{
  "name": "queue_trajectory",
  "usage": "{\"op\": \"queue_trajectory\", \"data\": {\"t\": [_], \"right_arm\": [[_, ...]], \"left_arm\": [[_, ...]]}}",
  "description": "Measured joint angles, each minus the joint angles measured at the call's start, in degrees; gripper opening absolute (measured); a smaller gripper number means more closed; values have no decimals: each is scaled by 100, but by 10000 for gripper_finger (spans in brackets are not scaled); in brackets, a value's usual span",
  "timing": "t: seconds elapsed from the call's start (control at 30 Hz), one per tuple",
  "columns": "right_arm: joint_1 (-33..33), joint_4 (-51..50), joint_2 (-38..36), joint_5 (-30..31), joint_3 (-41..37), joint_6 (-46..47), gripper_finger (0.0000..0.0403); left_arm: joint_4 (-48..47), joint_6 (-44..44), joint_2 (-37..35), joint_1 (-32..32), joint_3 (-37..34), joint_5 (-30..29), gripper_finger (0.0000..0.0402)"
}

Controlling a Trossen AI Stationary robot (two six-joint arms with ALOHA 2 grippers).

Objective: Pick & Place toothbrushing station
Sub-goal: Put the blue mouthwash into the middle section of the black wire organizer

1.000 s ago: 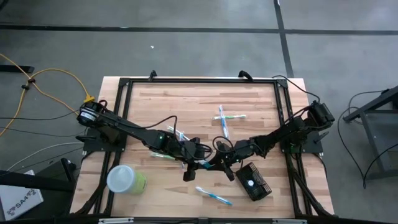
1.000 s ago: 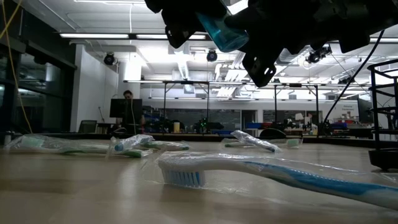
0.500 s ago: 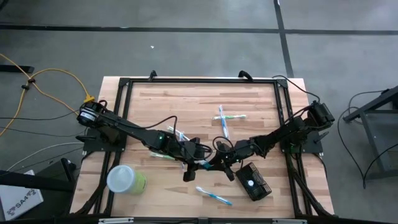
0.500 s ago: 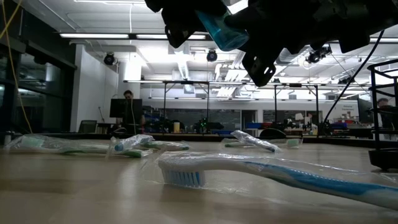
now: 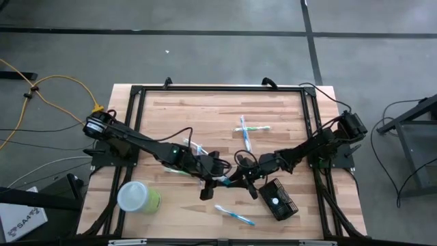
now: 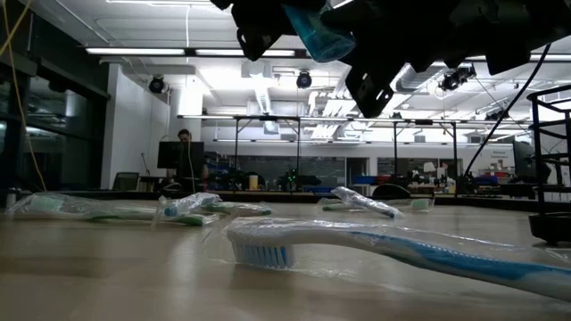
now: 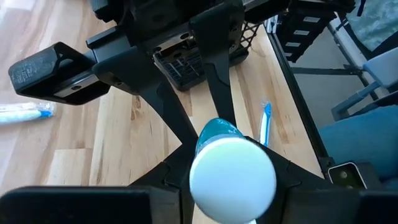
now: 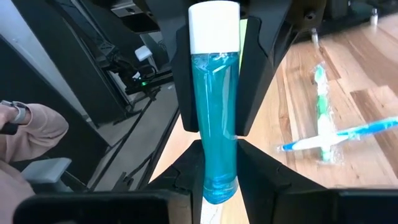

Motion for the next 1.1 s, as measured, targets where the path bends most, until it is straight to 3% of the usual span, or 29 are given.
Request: {"op": "queue_trajectory", "data": {"t": [1.1], "right_arm": [[9,355,-11,160,4,-199,74]], "left_arm": [[5,181,-247,15,-8,-27,110]]}}
